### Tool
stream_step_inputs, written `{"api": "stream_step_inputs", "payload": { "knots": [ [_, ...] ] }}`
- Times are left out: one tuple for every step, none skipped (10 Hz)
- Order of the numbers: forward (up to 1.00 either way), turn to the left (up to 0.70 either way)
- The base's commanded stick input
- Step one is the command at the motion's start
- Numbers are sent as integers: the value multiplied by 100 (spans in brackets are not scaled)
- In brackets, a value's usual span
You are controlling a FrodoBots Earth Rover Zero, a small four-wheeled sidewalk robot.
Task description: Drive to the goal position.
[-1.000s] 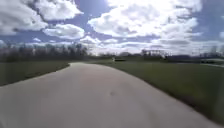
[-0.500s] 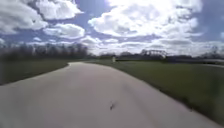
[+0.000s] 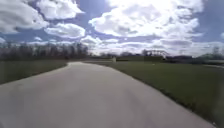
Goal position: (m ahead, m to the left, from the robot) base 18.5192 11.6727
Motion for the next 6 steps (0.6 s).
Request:
{"api": "stream_step_inputs", "payload": {
  "knots": [
    [100,0],
    [100,0],
    [100,0],
    [100,0],
    [100,0],
    [100,0]
  ]
}}
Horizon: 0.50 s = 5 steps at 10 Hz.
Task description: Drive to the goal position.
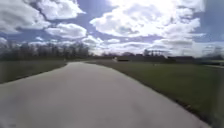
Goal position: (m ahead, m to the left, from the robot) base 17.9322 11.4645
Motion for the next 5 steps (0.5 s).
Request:
{"api": "stream_step_inputs", "payload": {
  "knots": [
    [100,27],
    [100,27],
    [100,9],
    [100,0],
    [100,0]
  ]
}}
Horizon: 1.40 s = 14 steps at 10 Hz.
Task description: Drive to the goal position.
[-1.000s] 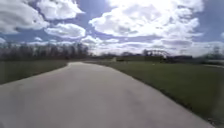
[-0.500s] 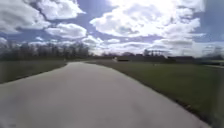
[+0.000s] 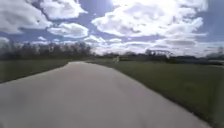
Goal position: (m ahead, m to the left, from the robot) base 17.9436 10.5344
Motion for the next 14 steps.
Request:
{"api": "stream_step_inputs", "payload": {
  "knots": [
    [100,0],
    [100,0],
    [100,0],
    [100,0],
    [100,0],
    [100,0],
    [100,0],
    [100,0],
    [100,0],
    [100,0],
    [100,0],
    [100,0],
    [100,0],
    [100,0]
  ]
}}
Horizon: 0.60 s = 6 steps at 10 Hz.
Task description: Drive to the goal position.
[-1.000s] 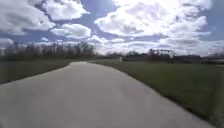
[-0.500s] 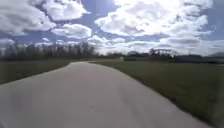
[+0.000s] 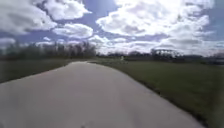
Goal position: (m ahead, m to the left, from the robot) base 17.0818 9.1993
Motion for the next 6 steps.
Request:
{"api": "stream_step_inputs", "payload": {
  "knots": [
    [100,0],
    [100,0],
    [100,0],
    [100,0],
    [100,0],
    [100,0]
  ]
}}
